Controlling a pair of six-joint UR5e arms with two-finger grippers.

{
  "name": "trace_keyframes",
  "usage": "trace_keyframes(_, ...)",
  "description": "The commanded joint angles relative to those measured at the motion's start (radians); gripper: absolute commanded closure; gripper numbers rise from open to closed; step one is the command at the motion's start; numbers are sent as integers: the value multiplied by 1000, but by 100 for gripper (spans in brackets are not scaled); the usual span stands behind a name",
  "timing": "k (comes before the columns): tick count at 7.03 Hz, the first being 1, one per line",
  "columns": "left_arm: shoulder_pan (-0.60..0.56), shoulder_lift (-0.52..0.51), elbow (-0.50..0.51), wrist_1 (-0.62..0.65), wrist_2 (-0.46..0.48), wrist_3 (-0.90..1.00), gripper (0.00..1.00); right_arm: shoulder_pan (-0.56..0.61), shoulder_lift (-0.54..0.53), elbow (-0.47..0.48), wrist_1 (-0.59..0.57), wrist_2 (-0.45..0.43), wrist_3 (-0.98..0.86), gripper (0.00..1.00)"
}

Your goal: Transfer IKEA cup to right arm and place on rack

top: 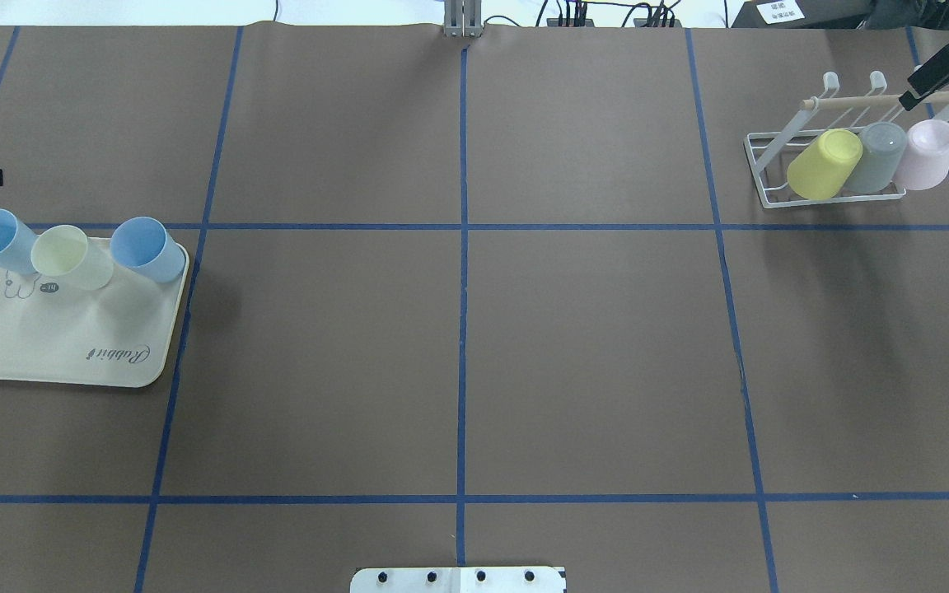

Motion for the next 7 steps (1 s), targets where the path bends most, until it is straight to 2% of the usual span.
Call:
trace_keyframes(1, -43, 12, 141, 5, 2, 166, 0, 0, -9, 6, 1, 5, 0, 0)
trace_keyframes(3, -31, -35, 227, 5, 2, 161, 0, 0, -12, 4, 1, 39, -1, 0)
trace_keyframes(7, 63, -45, 238, 5, 16, 154, 3, 0, -12, 3, 1, 41, -1, 0)
